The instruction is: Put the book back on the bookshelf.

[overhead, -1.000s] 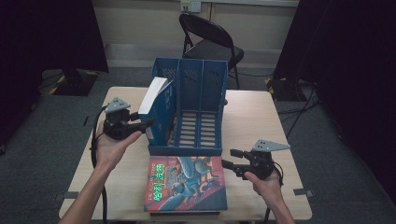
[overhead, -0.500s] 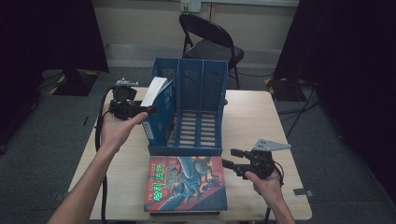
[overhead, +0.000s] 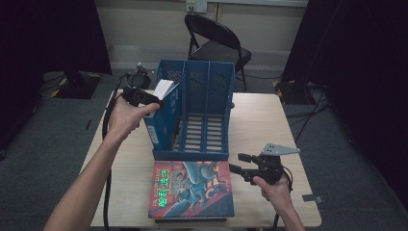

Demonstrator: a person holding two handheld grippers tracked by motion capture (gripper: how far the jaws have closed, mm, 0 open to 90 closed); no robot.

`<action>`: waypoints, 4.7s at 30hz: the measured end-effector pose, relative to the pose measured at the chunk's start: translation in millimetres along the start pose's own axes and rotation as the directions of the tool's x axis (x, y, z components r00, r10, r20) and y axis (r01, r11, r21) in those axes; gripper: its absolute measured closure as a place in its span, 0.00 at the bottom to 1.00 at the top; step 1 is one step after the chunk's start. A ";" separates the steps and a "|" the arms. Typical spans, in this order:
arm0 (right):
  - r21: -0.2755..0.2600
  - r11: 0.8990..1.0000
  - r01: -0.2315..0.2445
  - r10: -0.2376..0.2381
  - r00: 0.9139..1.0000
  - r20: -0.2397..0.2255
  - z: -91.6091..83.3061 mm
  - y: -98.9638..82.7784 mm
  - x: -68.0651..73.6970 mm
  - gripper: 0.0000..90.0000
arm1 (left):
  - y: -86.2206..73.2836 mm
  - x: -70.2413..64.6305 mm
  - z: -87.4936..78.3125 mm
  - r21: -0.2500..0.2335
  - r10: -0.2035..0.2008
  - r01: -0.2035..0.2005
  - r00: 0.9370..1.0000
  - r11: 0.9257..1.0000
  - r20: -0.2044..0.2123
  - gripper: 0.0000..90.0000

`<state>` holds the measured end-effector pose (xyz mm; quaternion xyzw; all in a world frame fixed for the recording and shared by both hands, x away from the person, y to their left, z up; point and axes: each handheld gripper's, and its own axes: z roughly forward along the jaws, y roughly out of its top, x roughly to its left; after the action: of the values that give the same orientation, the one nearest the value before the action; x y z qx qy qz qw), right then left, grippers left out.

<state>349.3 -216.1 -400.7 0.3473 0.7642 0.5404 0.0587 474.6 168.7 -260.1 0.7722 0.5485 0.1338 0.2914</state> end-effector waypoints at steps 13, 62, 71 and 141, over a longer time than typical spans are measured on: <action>0.001 1.000 -0.008 0.008 1.000 0.004 -2.1 -1.0 -2.6 0.39 | 21.2 -3.2 23.4 0.205 -0.012 0.022 0.999 0.979 -0.050 0.61; 0.004 1.000 -0.019 0.019 1.000 0.006 -3.9 -2.4 -6.1 0.39 | 32.0 -2.4 47.7 0.334 -0.055 0.067 0.997 0.940 -0.046 0.68; 0.006 1.000 -0.025 0.025 1.000 0.008 -4.0 -3.6 -8.7 0.39 | 40.6 -2.5 42.8 0.301 -0.093 0.108 0.994 0.948 -0.063 0.68; 0.021 1.000 -0.012 0.012 1.000 0.000 -0.2 -6.1 -2.4 0.38 | 7.7 3.8 22.5 -0.044 -0.016 0.017 1.000 0.999 0.015 0.48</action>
<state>348.1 -218.7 -406.6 0.3524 0.7678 0.5326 0.0519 493.7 163.6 -273.8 0.7620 0.5494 0.1378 0.3138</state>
